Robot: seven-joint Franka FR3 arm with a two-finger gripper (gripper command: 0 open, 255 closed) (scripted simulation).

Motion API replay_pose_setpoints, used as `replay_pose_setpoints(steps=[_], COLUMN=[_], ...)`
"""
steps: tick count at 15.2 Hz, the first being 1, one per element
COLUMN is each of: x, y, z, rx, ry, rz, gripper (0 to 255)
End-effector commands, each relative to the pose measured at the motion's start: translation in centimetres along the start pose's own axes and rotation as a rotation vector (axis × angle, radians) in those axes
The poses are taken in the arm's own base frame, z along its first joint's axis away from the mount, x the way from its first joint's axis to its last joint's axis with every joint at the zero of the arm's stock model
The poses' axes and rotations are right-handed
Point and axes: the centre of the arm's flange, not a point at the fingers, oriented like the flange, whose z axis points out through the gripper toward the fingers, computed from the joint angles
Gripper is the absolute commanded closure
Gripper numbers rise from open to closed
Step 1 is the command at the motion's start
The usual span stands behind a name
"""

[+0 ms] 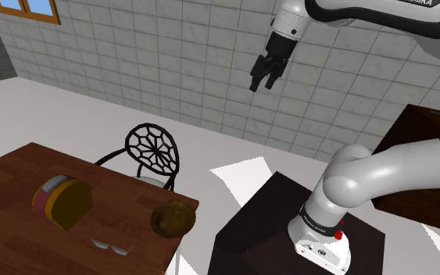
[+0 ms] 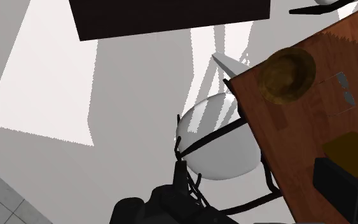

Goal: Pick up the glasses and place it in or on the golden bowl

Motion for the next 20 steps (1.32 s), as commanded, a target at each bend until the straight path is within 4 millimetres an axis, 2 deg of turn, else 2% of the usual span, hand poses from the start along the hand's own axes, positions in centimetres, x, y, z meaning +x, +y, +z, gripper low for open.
replay_pose_setpoints(steps=[1, 11, 20], x=[0.0, 3.7, 6.1], y=[0.0, -8.5, -16.3], z=[0.0, 9.7, 18.6], rx=[0.000, -0.009, -0.017], ry=[0.000, -0.028, -0.053], rz=[0.000, -0.099, -0.189], gripper=[0, 0, 0])
